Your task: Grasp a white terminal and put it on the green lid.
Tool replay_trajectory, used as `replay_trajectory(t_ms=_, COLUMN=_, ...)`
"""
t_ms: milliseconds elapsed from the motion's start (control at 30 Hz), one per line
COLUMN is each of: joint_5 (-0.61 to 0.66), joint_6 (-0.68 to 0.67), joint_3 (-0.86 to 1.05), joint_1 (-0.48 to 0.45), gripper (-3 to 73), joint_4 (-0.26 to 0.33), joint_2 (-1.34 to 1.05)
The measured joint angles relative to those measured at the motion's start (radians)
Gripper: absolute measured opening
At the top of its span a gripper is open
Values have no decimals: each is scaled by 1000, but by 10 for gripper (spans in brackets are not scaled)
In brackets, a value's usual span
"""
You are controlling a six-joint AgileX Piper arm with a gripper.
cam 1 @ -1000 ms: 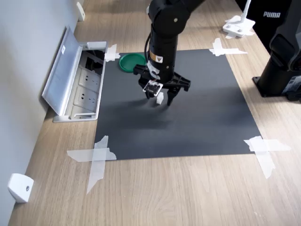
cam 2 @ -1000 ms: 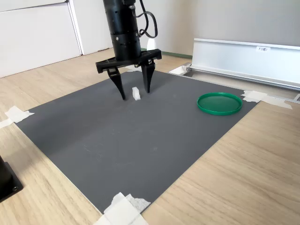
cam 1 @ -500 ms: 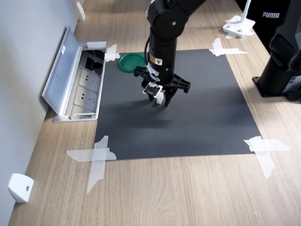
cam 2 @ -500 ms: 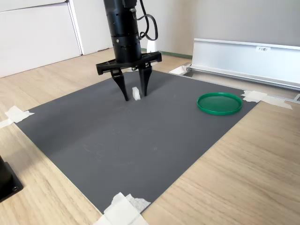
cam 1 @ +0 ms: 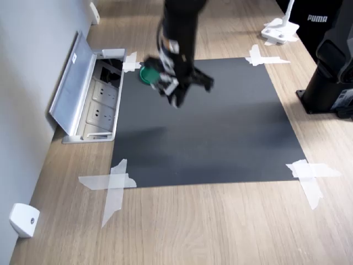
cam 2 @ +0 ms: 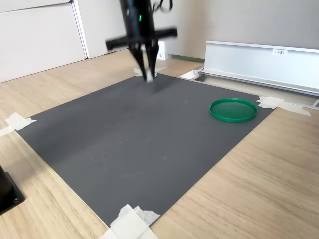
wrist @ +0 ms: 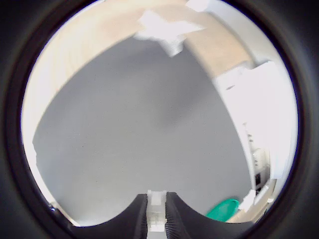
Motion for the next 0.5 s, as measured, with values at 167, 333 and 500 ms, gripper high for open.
replay_trajectory(t_ms=167, joint_5=133, joint_6=-82, joint_3=-206, joint_1=-134, gripper=85, joint_4=61, joint_2=-2)
replay_trajectory(t_ms=333, joint_5=153, joint_6=-126, joint_3=-303, joint_1=-258, gripper=85, joint_4=66, joint_2=16)
replay_trajectory(t_ms=500, joint_5=154, joint_6=-142, joint_3=-311, joint_1=-351, gripper=85, joint_4=49, joint_2=102)
